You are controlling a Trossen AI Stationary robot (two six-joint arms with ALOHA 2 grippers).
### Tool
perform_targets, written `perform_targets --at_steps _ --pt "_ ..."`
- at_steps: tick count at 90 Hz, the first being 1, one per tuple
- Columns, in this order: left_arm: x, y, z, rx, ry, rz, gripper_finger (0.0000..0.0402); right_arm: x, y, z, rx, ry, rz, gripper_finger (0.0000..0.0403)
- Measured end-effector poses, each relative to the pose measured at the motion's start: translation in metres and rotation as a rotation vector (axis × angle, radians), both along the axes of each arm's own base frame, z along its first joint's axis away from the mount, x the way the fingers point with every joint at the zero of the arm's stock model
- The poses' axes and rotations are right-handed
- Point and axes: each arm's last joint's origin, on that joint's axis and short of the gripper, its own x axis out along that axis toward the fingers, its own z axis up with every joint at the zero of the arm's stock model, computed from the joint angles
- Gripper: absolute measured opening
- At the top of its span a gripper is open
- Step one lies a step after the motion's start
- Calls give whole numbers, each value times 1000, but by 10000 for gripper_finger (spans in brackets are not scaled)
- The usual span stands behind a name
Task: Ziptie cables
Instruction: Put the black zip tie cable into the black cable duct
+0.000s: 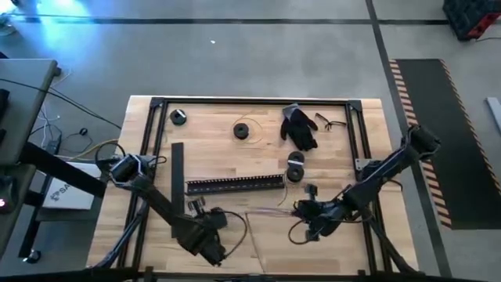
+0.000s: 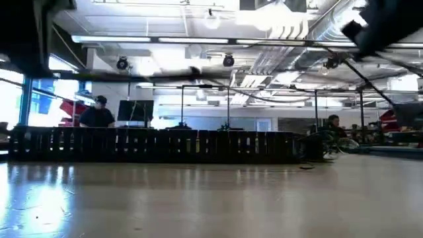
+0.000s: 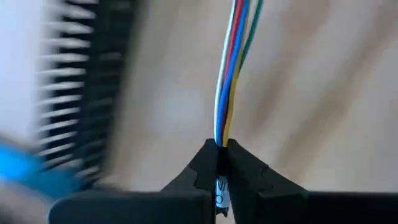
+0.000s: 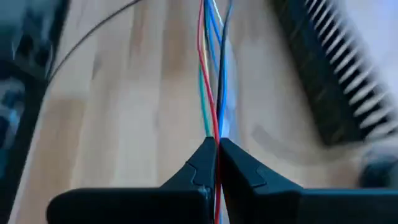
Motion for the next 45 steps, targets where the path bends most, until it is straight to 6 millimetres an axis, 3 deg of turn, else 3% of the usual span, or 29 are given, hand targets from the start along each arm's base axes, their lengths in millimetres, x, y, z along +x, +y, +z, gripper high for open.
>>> perform_targets --at_steps 13,45 --pt "-15 22 16 145 71 -30 0 22 -20 10 -67 -41 -49 0" --pt "-31 70 -18 197 102 -18 0 59 -78 -12 -181 73 -110 0"
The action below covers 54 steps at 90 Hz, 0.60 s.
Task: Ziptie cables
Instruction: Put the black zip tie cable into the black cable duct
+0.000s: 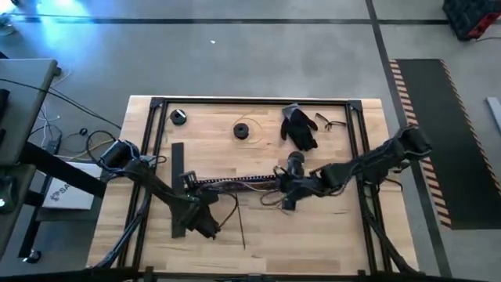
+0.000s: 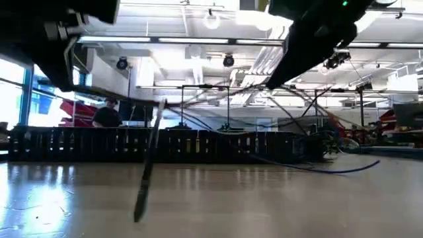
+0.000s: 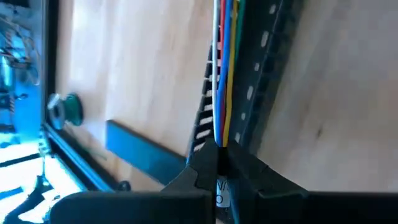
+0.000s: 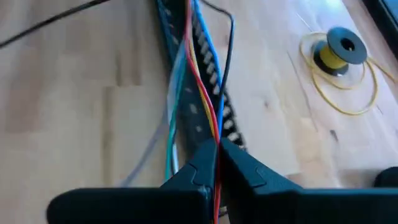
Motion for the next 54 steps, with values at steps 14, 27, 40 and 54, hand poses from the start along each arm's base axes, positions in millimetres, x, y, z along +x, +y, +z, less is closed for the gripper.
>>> perform_targets --at_steps 14,27,40,54 --pt "-5 4 -10 -49 -38 17 0 5 -10 -5 2 23 -10 0" --pt "-9 6 -12 -82 -29 65 0 6 -12 -5 18 19 -14 0" --pt "-4 -1 -4 -141 -70 61 0 8 -11 -4 17 9 10 23" --pt "8 -10 18 -195 -143 41 0 12 -6 4 40 -48 52 111"
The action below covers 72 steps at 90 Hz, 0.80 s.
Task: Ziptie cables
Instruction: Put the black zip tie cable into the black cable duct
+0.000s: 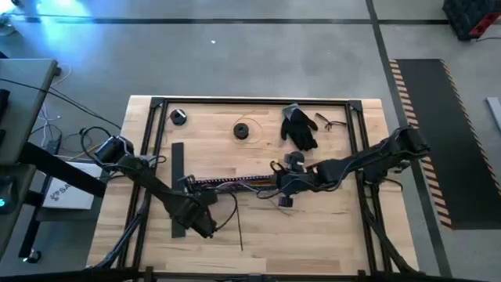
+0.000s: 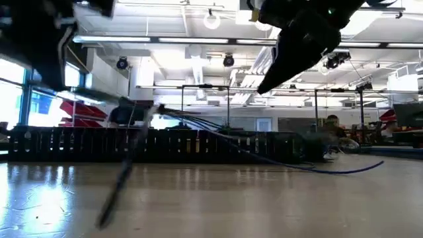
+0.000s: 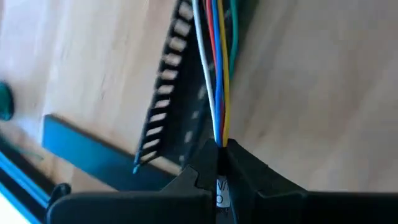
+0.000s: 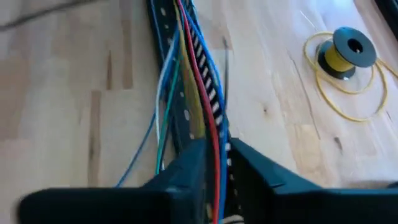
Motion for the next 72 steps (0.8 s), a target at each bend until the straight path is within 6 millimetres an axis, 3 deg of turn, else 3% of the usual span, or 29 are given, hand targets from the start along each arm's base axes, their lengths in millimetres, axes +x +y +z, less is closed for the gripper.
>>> perform_targets --at_steps 14,29,43,59,72 --pt "12 -7 29 -31 -95 -42 0 13 23 7 23 -181 163 220" --pt "20 -13 57 -53 -196 -71 0 28 42 -17 -96 -213 172 296" --pt "23 -19 80 -64 -280 -100 0 47 52 -37 -212 -230 57 302" --pt "21 -27 100 -84 -349 -132 0 66 54 -41 -387 -271 -184 288" --pt "14 -38 110 -100 -382 -162 0 65 48 -38 -453 -221 -225 258"
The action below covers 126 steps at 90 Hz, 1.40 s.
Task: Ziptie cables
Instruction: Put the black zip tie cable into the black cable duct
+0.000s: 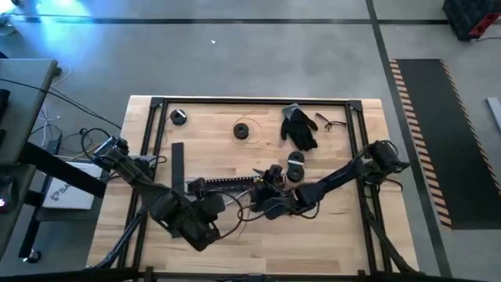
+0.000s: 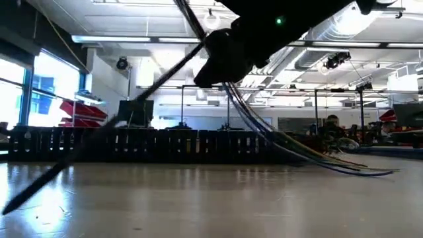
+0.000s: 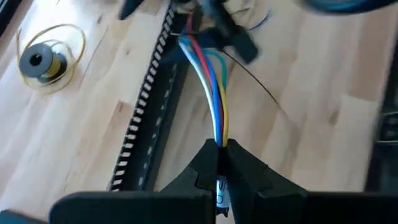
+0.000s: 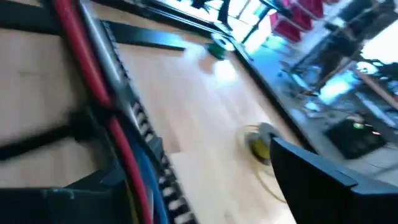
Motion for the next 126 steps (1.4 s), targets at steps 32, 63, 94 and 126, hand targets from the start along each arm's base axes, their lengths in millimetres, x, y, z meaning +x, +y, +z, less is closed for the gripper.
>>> perform_targets --at_steps 32,63,94,126 --pt "-28 -20 5 81 -85 42 0 -29 -16 3 -61 288 -27 16" --pt "-57 -1 6 144 -119 126 0 -57 -26 15 27 599 104 1" --pt "-87 57 -65 19 41 155 0 -49 -42 12 98 608 109 0" --pt "-106 96 -137 -2 292 87 0 -36 -54 14 179 538 136 0"
